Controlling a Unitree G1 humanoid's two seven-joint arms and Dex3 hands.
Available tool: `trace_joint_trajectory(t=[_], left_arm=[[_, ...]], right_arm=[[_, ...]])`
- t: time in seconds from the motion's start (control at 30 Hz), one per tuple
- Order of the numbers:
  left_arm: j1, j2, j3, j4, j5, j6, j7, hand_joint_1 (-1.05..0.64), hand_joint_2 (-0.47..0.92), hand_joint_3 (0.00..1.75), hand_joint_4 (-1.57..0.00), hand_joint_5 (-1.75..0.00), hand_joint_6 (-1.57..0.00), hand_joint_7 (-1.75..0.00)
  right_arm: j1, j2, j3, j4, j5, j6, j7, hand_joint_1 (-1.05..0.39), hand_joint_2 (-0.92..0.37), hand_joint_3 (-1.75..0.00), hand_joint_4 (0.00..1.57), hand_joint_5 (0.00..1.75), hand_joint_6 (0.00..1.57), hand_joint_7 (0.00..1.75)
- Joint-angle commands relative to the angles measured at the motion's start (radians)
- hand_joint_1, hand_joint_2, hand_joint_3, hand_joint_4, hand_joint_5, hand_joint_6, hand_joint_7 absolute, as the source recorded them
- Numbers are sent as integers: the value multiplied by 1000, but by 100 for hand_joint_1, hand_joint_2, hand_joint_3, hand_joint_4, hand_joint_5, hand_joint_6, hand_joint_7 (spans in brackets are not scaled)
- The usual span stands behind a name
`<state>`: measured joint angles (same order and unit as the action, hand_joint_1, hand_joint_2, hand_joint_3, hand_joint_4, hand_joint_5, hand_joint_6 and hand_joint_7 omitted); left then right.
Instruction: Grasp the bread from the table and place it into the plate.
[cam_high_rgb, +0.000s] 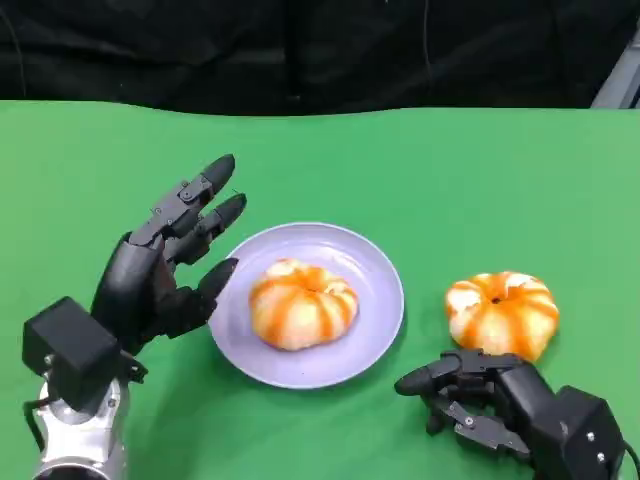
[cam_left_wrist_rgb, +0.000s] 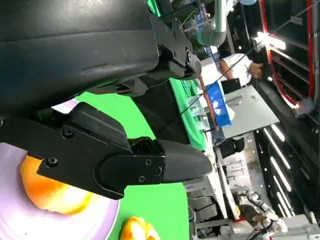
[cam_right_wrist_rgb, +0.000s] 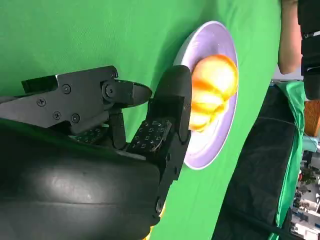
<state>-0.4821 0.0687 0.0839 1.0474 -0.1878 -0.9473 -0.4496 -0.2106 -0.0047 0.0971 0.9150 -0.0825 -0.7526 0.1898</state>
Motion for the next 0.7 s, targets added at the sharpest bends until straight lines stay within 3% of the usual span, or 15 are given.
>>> trace_joint_trajectory(t=[0.03, 0.7], left_arm=[[50, -11, 49, -51, -99, 21, -108, -81, 92, 48, -40, -2, -30, -1], [142, -18, 170, -88, -227, 69, -289, -75, 92, 42, -53, -4, -37, -2]], right_arm=[[20, -16, 0, 19, -1, 24, 14, -3, -92, -37, 76, 133, 109, 40], [17, -18, -7, 22, 4, 21, 27, -1, -92, -40, 76, 129, 108, 41]])
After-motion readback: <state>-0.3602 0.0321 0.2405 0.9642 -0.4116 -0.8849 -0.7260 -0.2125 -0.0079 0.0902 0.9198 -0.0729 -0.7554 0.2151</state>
